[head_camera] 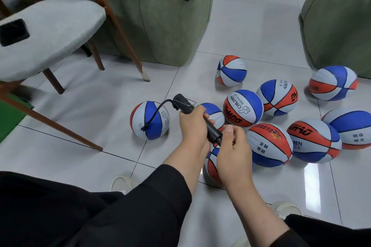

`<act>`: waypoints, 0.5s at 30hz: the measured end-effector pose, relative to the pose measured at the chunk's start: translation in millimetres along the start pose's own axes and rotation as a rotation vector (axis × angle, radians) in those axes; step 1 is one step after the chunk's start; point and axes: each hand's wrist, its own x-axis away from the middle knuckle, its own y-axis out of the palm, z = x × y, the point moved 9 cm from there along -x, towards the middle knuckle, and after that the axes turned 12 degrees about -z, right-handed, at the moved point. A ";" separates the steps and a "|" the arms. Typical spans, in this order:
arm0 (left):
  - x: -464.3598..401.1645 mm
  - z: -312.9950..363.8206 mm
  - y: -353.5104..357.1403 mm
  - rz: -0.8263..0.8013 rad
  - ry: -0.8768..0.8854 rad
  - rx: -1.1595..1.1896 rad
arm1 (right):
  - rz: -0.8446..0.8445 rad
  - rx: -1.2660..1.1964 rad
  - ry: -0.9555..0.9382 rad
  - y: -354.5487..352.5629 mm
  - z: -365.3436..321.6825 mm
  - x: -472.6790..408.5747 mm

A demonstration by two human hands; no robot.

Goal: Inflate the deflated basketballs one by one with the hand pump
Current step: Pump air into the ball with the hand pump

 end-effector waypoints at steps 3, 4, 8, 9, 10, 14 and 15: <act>-11.8 14.0 -11.5 0.022 -0.009 0.013 | 0.007 -0.007 0.008 -5.0 1.4 6.5; -16.7 21.3 -17.9 0.038 -0.001 0.016 | 0.002 -0.013 0.009 -5.1 1.9 9.9; -22.1 30.6 -29.4 0.081 0.001 0.028 | 0.009 -0.020 -0.005 -5.4 1.1 14.5; -17.7 26.7 -27.5 0.086 -0.004 0.036 | 0.017 -0.006 -0.005 -5.5 1.1 13.6; -12.9 20.1 -25.2 0.090 -0.011 0.049 | 0.024 0.006 -0.001 -5.3 1.8 12.0; 8.2 -7.6 -14.2 0.094 0.003 0.095 | 0.028 0.015 0.022 -3.6 5.5 5.1; 12.2 -10.9 -11.3 0.091 0.012 0.081 | 0.027 0.017 0.025 -3.2 6.2 3.5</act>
